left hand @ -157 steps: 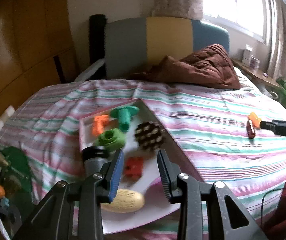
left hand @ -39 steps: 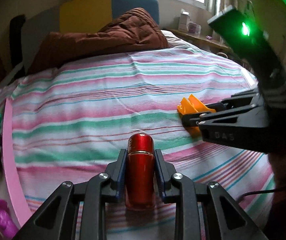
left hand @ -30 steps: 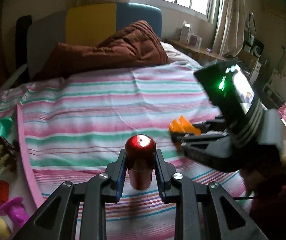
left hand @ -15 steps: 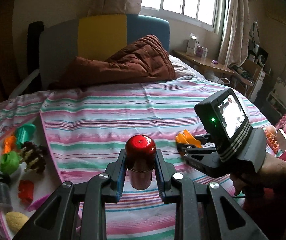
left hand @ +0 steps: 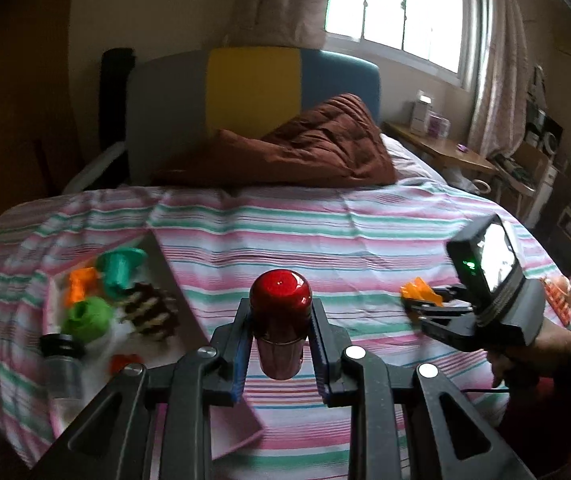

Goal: Organize rigid objects
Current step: 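Carry the red canister into the tray and open the left tool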

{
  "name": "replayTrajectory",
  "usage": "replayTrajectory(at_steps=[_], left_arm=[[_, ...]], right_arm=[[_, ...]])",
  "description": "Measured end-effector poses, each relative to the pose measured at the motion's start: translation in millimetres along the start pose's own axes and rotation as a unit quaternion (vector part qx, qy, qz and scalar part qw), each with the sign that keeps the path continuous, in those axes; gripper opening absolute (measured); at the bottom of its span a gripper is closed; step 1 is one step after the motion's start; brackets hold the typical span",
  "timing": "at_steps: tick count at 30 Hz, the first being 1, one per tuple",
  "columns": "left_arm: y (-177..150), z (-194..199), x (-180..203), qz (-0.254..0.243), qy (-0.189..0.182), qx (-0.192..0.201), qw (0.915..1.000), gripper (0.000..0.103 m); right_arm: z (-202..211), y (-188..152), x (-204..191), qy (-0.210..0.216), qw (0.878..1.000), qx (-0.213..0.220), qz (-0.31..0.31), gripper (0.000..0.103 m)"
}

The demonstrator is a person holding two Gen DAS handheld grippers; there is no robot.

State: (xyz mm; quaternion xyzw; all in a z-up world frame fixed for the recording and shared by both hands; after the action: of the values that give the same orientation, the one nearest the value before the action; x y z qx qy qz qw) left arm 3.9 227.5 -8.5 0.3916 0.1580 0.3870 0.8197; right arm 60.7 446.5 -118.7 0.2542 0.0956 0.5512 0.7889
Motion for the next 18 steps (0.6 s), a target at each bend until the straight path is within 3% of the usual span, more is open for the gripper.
replayTrajectory(at_steps=[18], left_arm=[[-25.1,19.4,-107.6,0.075,0.1,-0.017,0.9921,0.026]], right_arm=[[0.7,0.0,-1.0,-0.001,1.0,0.002,0.0,0.027]])
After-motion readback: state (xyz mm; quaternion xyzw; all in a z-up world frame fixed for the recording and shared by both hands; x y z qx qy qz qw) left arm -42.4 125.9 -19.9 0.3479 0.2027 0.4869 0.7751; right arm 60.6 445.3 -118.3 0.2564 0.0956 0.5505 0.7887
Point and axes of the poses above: each gripper's, at about its wrist camera, not at the fingertips, and z roughly against the way its jaws point, x to its right, y to its top, the point moved 4 cm from there along -z, roughly the way its jaws point, and after that the axes turned 1 degree about -z, right-handed, at the moved point
